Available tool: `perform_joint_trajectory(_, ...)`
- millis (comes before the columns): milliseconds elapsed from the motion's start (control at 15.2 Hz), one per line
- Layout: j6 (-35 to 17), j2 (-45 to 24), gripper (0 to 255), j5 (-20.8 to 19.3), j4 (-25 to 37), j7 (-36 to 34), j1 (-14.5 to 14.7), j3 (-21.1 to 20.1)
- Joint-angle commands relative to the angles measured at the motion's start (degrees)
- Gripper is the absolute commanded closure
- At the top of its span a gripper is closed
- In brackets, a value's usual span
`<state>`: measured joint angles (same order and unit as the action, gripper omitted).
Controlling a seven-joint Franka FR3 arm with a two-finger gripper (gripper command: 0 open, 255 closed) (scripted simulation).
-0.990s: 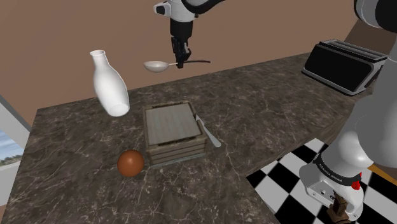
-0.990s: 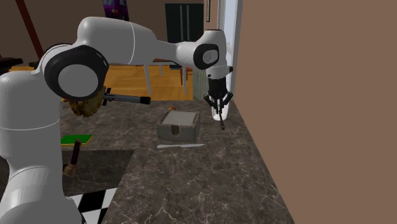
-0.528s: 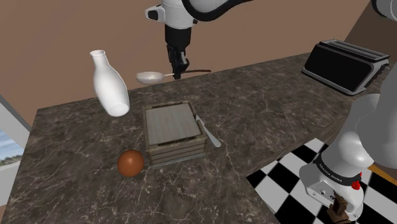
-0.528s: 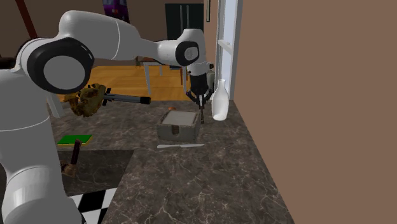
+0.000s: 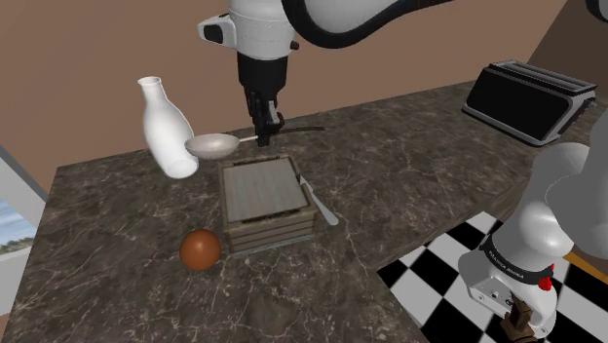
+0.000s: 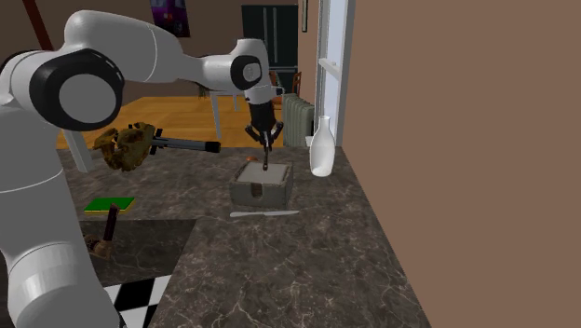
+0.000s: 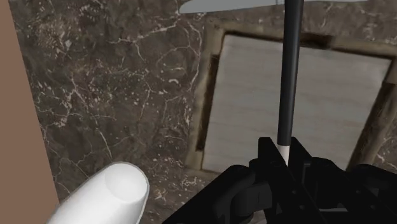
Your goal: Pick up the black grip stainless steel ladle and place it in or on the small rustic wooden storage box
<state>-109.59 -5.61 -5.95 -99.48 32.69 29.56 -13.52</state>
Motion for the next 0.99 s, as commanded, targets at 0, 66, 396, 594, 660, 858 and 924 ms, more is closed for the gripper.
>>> perform_joint_trajectory(0,0.20,0.50,255,-0.20,-0.51,-2.59,1.35,-1.09)
perform_joint_trajectory(66,-0.55,0.44,255,-0.24,-1.21,-2.66,1.34,-1.08)
perform_joint_trajectory(396,-4.26,-0.03,255,-0.52,-4.48,-3.06,1.32,-1.04)
perform_joint_trajectory(594,-6.45,-0.46,255,-0.75,-6.27,-3.33,1.32,-1.01)
perform_joint_trajectory(660,-7.18,-0.63,255,-0.84,-6.84,-3.43,1.32,-1.00)
perform_joint_trajectory(858,-9.34,-1.20,255,-1.13,-8.46,-3.74,1.33,-0.96)
perform_joint_trajectory(924,-10.06,-1.41,255,-1.24,-8.98,-3.85,1.34,-0.94)
